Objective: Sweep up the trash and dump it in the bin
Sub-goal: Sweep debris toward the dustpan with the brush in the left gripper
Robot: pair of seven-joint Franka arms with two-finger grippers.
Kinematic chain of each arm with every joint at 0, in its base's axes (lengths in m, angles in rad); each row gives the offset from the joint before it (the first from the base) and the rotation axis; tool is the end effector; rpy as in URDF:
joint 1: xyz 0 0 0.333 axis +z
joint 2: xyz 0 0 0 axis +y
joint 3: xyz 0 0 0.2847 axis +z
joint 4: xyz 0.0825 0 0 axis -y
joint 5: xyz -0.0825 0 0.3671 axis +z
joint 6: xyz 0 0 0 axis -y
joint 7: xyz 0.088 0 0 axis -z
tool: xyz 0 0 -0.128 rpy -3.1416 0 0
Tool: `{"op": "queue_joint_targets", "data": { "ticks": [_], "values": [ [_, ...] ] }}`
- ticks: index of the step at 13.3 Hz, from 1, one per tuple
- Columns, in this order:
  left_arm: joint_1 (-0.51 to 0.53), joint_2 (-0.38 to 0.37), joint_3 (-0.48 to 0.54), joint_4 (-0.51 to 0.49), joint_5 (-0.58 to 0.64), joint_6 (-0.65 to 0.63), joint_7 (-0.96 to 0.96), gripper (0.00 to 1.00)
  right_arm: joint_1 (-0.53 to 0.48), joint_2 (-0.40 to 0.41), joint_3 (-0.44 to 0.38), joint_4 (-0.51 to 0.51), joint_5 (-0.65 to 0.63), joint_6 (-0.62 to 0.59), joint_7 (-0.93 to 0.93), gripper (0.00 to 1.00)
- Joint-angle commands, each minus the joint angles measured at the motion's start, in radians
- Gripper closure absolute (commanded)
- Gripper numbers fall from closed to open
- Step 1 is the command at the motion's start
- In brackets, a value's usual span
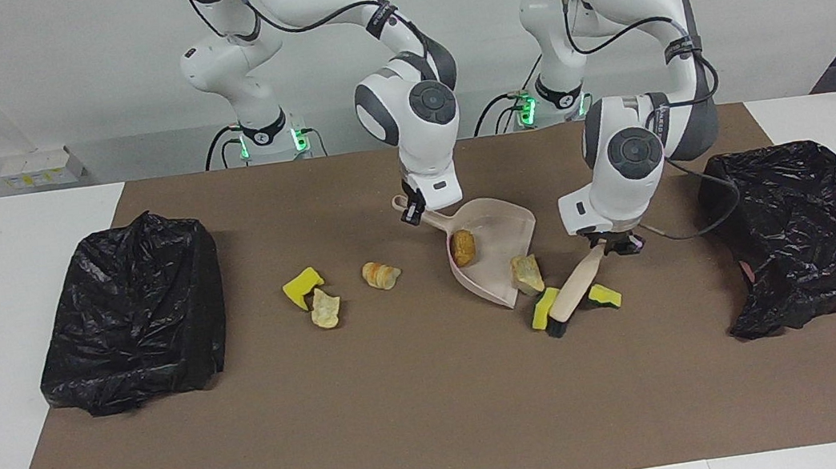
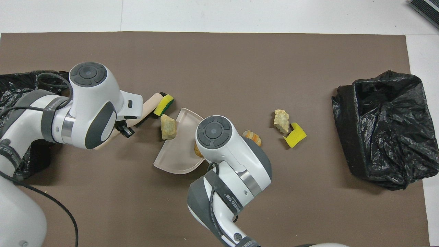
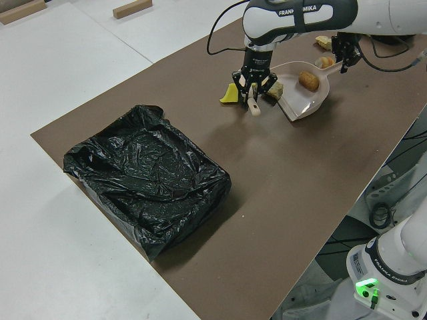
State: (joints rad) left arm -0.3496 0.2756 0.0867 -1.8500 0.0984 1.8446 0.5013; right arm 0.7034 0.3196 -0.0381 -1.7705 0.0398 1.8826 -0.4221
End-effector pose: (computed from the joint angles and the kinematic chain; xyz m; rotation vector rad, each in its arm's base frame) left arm 0.5446 -0.1379 0.3151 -2.7876 1.1854 0.4452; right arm 0.4590 0.3662 0.3236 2.6856 1.5951 -0.3270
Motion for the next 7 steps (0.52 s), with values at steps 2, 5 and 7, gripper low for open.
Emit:
{"op": "queue_joint_targets", "data": {
  "ticks": [2, 5, 7],
  "values": [
    [0.003, -0.097, -0.008, -0.018, 0.009, -0.204, -0.124, 1.00, 0.001, -0.007, 0.004, -0.009, -0.015, 0.018, 0.028, 1.00],
    [0.012, -0.130, -0.007, -0.011, 0.009, -0.226, -0.178, 1.00, 0.001, -0.007, 0.004, -0.009, -0.015, 0.018, 0.029, 1.00],
    [0.040, -0.136, -0.004, 0.002, 0.009, -0.226, -0.197, 1.00, 0.001, -0.007, 0.004, -0.009, -0.015, 0.018, 0.029, 1.00]
  ]
}}
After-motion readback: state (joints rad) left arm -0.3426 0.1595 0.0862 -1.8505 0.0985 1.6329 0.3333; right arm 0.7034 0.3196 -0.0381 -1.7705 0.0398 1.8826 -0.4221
